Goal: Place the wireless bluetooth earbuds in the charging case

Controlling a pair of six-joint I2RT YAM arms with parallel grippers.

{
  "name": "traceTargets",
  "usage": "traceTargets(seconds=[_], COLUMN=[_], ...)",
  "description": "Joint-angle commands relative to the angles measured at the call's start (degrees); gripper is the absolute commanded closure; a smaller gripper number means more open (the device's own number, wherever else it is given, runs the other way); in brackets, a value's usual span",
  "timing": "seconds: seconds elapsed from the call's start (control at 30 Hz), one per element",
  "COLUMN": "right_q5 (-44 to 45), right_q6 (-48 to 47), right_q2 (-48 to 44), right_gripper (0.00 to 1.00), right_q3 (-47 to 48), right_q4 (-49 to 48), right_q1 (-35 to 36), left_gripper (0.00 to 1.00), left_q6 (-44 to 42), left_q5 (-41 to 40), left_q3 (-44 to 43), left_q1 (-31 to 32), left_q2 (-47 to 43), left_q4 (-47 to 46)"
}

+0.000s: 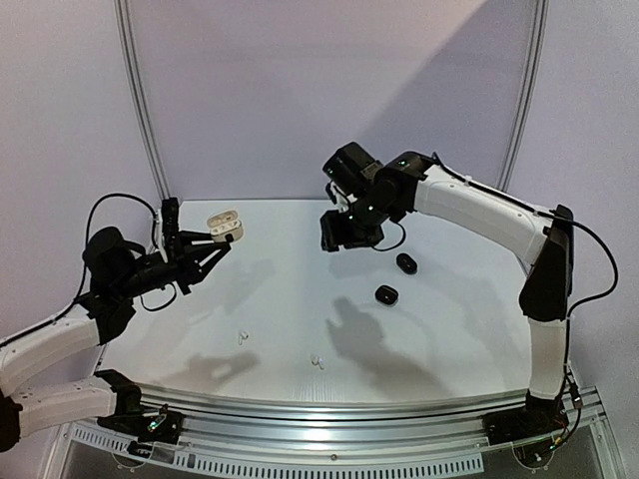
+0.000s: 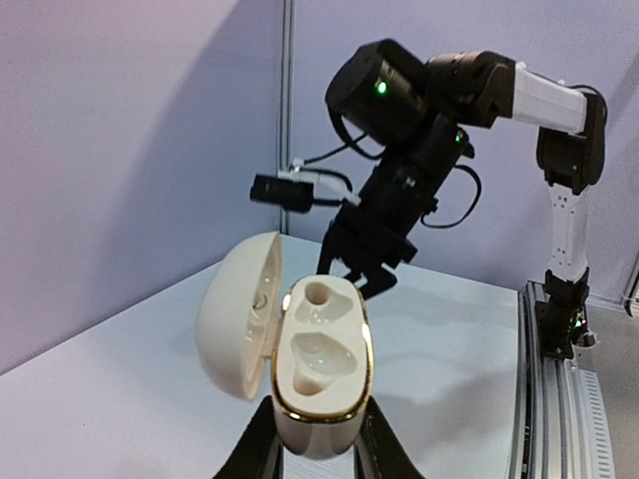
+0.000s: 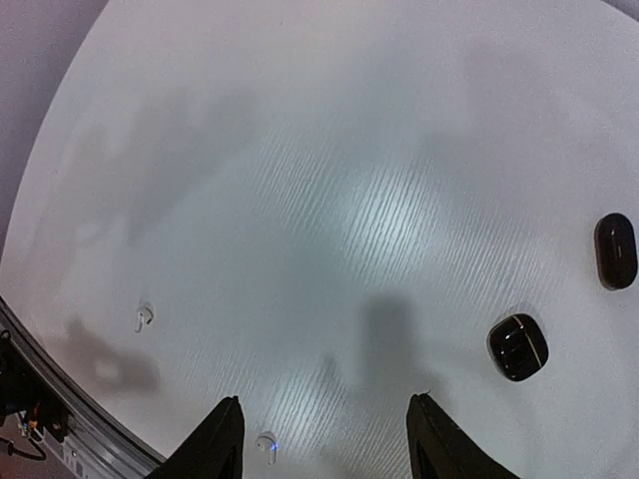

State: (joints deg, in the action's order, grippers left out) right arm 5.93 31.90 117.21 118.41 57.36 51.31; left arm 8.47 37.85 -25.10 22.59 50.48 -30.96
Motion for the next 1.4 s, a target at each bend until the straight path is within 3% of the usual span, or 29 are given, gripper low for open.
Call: traceTargets(seconds=[0.0, 0.23, 0.47, 1.07, 1.37], right_q5=[1.57, -0.75, -3.48, -3.70, -3.03], right_q6=[0.12, -0.43, -4.83, -0.59, -0.63], right_q2=[2.28, 7.63, 14.24, 20.69, 21.04], right_gripper=[0.44, 0.47, 0.48, 0.58, 0.65], right_q3=[-3.16, -6.18, -3.91, -3.30, -2.55], right_q4=[4.04, 1.66, 2.62, 7.94, 9.37], right_q1=[4.53, 9.86, 12.16, 16.79, 16.93], left_gripper=[1.00, 1.00, 1.00, 1.00, 1.00], left_q6=[1.37, 2.47, 2.95, -1.25, -1.10], left_q5=[-4.00, -5.24, -6.33, -9.27, -8.91], left_q3=[3.75, 7.59, 9.60, 11.56, 11.39], left_q1=[-0.26, -0.10, -0.16, -0.27, -7.23], left_q2=[-9.15, -23.47, -31.34, -36.66, -37.27], left_q4=[5.72, 15.03, 21.64, 22.91, 23.38])
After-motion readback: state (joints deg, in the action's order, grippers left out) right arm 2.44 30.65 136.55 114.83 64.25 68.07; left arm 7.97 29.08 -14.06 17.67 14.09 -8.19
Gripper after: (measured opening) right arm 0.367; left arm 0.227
